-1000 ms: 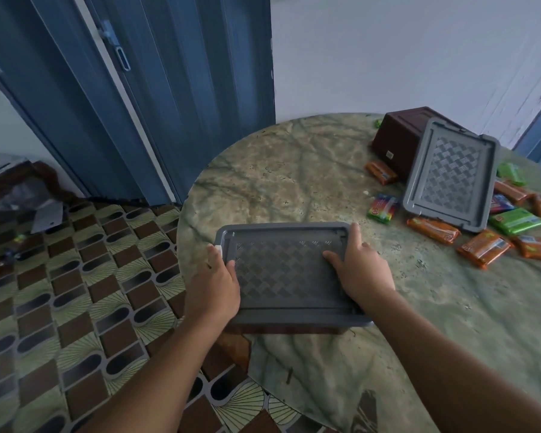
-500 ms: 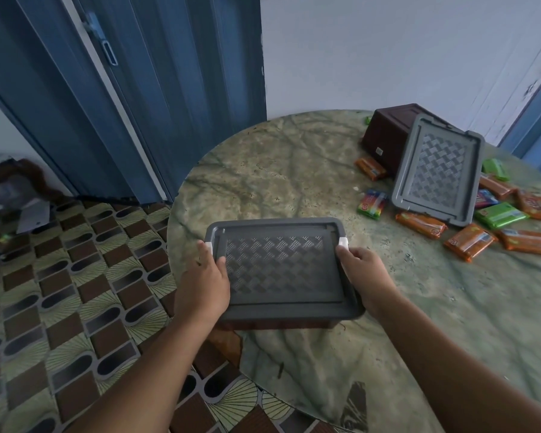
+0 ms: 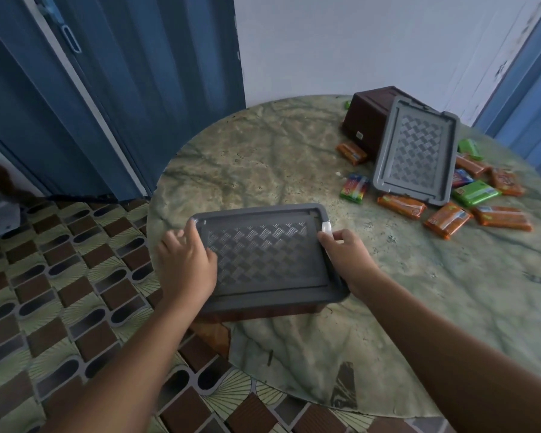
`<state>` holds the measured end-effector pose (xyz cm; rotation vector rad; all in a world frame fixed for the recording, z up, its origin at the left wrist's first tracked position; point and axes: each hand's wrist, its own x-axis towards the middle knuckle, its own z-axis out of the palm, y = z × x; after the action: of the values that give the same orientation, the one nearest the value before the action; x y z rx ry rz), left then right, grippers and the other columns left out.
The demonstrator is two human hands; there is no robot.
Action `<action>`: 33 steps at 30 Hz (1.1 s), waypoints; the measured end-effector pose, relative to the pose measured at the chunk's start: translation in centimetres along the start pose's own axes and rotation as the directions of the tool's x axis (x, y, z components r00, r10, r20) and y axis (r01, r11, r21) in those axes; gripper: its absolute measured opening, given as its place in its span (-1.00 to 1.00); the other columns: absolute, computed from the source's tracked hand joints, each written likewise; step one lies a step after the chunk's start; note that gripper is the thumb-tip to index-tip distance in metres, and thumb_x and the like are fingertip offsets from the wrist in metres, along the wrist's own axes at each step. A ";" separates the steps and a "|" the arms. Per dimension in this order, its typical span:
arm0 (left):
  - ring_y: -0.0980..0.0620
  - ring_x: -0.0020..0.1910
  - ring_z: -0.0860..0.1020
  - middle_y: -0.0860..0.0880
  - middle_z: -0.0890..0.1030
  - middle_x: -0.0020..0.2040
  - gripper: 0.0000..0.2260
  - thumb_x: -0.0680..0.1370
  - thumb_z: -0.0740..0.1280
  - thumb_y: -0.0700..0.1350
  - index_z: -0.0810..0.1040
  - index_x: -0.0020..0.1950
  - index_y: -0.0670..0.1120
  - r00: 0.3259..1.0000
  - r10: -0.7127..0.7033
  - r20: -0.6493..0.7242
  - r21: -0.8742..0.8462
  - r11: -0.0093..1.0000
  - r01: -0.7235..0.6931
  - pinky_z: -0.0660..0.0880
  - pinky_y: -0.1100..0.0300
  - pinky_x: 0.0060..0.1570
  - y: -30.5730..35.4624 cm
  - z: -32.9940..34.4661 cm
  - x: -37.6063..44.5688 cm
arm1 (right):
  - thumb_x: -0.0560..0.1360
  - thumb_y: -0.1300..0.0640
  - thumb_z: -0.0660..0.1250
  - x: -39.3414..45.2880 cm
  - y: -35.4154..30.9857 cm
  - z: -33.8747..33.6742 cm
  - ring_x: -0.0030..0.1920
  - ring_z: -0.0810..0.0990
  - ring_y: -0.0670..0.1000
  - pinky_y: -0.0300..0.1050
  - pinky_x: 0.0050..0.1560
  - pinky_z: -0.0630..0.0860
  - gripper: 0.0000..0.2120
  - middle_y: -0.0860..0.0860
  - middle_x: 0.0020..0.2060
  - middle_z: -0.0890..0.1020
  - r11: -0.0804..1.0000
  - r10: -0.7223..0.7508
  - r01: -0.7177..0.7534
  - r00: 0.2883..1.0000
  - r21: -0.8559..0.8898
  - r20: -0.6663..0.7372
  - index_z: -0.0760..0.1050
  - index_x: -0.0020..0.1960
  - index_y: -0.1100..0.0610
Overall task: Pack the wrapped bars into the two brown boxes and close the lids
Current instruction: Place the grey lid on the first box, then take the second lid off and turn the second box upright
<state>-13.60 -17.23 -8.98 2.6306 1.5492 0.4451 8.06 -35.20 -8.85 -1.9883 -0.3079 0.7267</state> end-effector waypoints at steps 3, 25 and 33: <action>-0.27 0.23 0.38 -0.27 0.41 0.28 -0.50 0.54 0.42 -0.08 0.40 0.46 -0.09 0.996 0.071 -0.052 -0.147 0.986 -0.078 0.39 -0.09 0.16 3.0 -0.9 0.9 | 0.64 -0.24 0.22 0.3 0.6 -1.1 -0.04 0.61 -0.03 -0.04 -0.12 0.54 -0.65 -0.02 0.02 0.64 0.998 -0.050 0.050 0.998 -0.022 0.027 0.50 0.17 0.02; -0.07 0.01 0.60 -0.01 0.61 -0.05 -0.85 0.60 0.31 0.02 0.54 0.07 -0.03 0.806 -0.049 0.590 -0.545 0.713 0.442 0.53 0.08 0.05 41.3 8.6 0.8 | 0.56 -0.22 0.35 20.0 3.8 -29.2 0.01 0.56 0.04 0.04 0.06 0.57 -0.64 0.01 0.06 0.52 0.781 -0.332 0.334 0.938 -0.529 0.101 0.49 0.25 -0.05; -0.10 0.12 0.58 -0.13 0.62 0.20 -0.61 0.62 0.33 0.07 0.54 0.30 -0.17 0.742 -0.100 0.663 -0.586 0.547 0.597 0.46 0.08 0.04 46.0 12.4 4.3 | 0.59 -0.13 0.33 23.2 1.1 -32.2 0.32 0.43 0.18 0.17 0.29 0.48 -0.59 0.06 0.29 0.47 0.708 -0.364 0.344 0.926 -0.616 0.099 0.41 0.40 -0.08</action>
<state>30.78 -35.09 -11.05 1.4872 1.2373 0.1872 45.87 -47.14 -6.63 -2.4497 -0.9996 0.3549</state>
